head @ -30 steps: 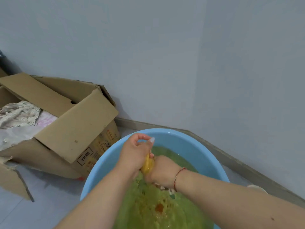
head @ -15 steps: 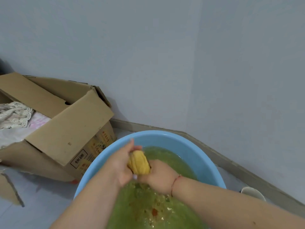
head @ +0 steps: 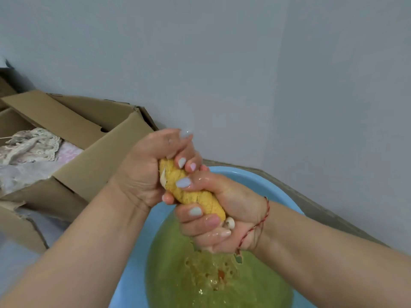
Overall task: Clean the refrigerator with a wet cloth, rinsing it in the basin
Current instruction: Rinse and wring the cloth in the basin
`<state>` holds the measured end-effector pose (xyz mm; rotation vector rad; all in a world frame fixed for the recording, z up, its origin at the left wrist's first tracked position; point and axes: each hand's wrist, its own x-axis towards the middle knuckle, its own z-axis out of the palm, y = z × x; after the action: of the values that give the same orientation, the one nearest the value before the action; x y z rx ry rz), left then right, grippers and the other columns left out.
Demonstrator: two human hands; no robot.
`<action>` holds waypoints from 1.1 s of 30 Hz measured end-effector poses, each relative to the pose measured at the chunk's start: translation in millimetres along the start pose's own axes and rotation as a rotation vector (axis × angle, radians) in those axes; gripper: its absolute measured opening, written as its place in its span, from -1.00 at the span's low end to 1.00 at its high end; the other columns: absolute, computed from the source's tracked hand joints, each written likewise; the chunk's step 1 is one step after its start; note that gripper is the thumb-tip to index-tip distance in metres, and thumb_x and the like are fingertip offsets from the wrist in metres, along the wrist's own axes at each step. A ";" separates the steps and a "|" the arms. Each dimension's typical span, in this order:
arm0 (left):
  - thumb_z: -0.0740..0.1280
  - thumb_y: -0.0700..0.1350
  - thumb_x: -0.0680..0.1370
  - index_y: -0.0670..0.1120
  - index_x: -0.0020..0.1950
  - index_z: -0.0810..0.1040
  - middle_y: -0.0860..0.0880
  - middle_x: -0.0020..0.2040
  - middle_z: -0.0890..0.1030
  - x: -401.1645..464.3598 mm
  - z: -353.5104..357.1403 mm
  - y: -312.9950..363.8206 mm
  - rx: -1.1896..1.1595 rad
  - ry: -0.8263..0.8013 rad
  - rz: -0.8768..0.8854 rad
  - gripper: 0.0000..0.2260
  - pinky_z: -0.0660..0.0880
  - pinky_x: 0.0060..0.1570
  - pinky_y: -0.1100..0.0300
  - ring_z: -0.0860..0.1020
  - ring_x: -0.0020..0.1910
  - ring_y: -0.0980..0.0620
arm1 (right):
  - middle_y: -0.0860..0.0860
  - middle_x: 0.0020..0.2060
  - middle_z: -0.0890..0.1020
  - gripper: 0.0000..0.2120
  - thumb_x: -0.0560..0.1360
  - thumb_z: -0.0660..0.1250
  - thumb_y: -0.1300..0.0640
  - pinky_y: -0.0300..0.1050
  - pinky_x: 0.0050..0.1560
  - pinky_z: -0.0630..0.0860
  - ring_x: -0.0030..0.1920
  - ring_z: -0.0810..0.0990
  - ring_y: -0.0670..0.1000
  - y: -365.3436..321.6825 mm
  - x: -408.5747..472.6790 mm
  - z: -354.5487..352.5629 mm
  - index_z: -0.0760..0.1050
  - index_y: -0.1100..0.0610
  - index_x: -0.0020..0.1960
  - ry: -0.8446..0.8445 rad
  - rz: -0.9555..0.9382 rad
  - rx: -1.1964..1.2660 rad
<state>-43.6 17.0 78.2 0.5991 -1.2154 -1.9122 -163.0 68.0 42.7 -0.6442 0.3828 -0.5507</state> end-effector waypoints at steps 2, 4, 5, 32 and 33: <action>0.42 -0.09 0.39 -0.05 -0.57 0.27 0.00 -0.60 0.29 2.9 4.5 -0.9 0.093 0.149 -0.066 -0.58 0.51 -0.40 0.20 0.38 -0.56 0.06 | -0.06 -0.50 0.40 -0.88 0.41 0.37 0.07 -0.35 -0.63 0.07 -0.62 0.28 -0.17 0.3 -3.7 3.1 0.45 0.09 -0.18 0.130 0.037 -0.053; 0.39 -0.12 0.42 -0.06 -0.58 0.25 -0.03 -0.61 0.27 9.4 6.8 -9.3 0.219 0.220 -0.139 -0.56 0.48 -0.42 0.19 0.35 -0.58 0.02 | -0.03 -0.50 0.37 -0.90 0.49 0.31 0.14 -0.38 -0.64 0.03 -0.64 0.24 -0.15 8.4 -0.9 -0.4 0.40 0.09 -0.14 0.327 0.026 -0.167; 0.37 -0.17 0.45 -0.07 -0.60 0.27 -0.05 -0.61 0.29 12.7 5.4 -15.8 0.326 0.240 -0.153 -0.54 0.46 -0.41 0.19 0.34 -0.58 0.00 | -0.02 -0.50 0.37 -0.91 0.50 0.30 0.17 -0.40 -0.63 0.04 -0.64 0.23 -0.14 15.3 2.5 -4.9 0.39 0.09 -0.12 0.418 0.025 -0.210; 0.28 -0.30 0.40 -0.18 -0.29 0.50 -0.09 -0.47 0.54 38.6 -23.7 -151.2 0.284 1.097 -0.410 -0.92 0.56 -0.24 0.05 0.50 -0.40 -0.11 | 0.08 -0.09 0.62 -0.65 0.48 0.16 0.15 -0.10 -0.22 0.50 -0.13 0.60 0.12 78.4 28.7 -101.3 0.32 0.09 0.27 1.119 0.242 -1.332; 0.28 -0.30 0.40 -0.19 -0.26 0.52 -0.11 -0.44 0.56 38.6 -22.2 -149.1 0.245 1.111 -0.428 -0.94 0.56 -0.23 0.06 0.51 -0.40 -0.10 | 0.06 -0.14 0.59 -0.65 0.48 0.16 0.16 -0.11 -0.25 0.48 -0.18 0.57 0.12 76.9 26.9 -100.0 0.31 0.09 0.27 1.115 0.257 -1.352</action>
<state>-103.7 9.9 -65.1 1.8469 -0.5807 -1.3151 -163.5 57.7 -85.8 -1.5087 1.9546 -0.2884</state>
